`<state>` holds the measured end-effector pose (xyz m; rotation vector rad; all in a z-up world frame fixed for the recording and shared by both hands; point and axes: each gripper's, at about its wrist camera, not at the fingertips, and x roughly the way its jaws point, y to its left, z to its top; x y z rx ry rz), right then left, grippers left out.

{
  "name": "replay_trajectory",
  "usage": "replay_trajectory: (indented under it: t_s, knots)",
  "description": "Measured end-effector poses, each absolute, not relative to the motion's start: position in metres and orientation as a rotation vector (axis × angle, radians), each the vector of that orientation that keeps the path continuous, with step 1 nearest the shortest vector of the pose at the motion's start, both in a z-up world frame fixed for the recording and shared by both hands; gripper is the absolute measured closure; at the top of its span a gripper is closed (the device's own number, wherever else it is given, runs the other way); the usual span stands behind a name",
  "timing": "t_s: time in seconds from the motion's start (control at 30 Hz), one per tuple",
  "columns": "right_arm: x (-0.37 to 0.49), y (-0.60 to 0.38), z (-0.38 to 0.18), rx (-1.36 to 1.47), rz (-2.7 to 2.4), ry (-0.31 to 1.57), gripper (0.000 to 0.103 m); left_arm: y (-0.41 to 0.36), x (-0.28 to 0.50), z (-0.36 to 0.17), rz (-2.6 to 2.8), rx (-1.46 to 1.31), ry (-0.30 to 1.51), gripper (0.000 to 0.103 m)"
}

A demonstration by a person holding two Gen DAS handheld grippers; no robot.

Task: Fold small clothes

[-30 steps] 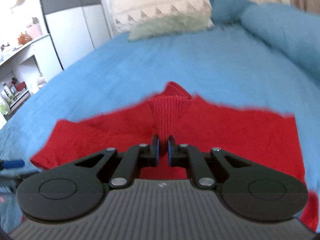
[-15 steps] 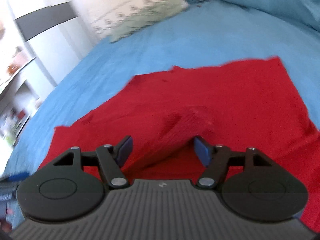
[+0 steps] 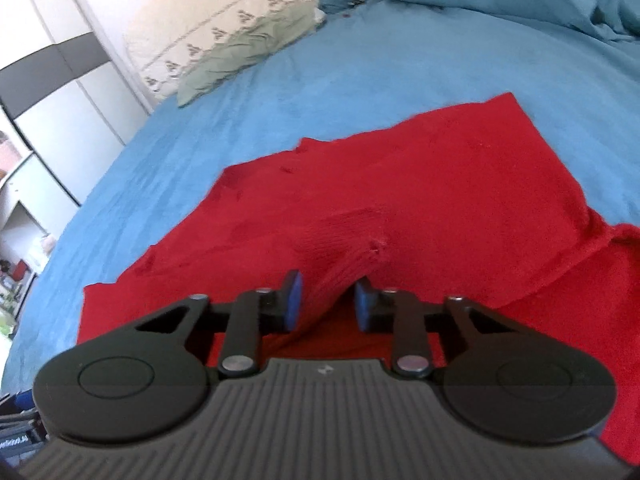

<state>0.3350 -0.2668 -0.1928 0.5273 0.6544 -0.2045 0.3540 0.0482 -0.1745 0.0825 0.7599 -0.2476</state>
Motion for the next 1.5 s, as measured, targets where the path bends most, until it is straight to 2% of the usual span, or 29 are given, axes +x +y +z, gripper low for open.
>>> replay_trajectory:
  t_s: [0.07, 0.1, 0.53, 0.97, 1.07, 1.13, 1.17, 1.2, 1.37, 1.5]
  knots:
    - [0.337, -0.270, -0.194, 0.548, -0.221, 0.660, 0.079, 0.051, 0.353, -0.177, -0.235, 0.083, 0.768, 0.011]
    - [0.337, -0.272, -0.193, 0.556, -0.215, 0.656, 0.082, 0.053, 0.353, -0.179, -0.228, 0.085, 0.773, 0.011]
    - [0.345, -0.312, -0.095, 0.367, -0.151, 0.437, 0.082, 0.044, 0.376, -0.189, -0.200, 0.090, 0.762, 0.011]
    - [0.326, -0.355, -0.170, 0.370, -0.299, 0.610, 0.082, 0.063, 0.390, -0.203, -0.077, 0.081, 0.804, 0.011]
    - [0.323, -0.359, -0.181, 0.352, -0.308, 0.671, 0.074, 0.073, 0.381, -0.195, -0.088, 0.042, 0.815, 0.011]
    - [0.316, -0.356, -0.178, 0.319, -0.330, 0.654, 0.053, 0.073, 0.374, -0.186, -0.113, 0.036, 0.790, 0.011]
    - [0.311, -0.353, -0.176, 0.296, -0.329, 0.631, 0.032, 0.071, 0.371, -0.180, -0.128, 0.042, 0.775, 0.011]
    - [0.306, -0.347, -0.174, 0.269, -0.325, 0.601, 0.020, 0.066, 0.371, -0.175, -0.143, 0.049, 0.760, 0.011]
    - [0.311, -0.325, -0.168, 0.203, -0.218, 0.545, 0.019, 0.036, 0.380, -0.161, -0.248, 0.056, 0.717, 0.011]
    - [0.330, -0.323, -0.182, 0.216, -0.177, 0.618, 0.019, 0.008, 0.396, -0.172, -0.362, 0.088, 0.757, 0.011]
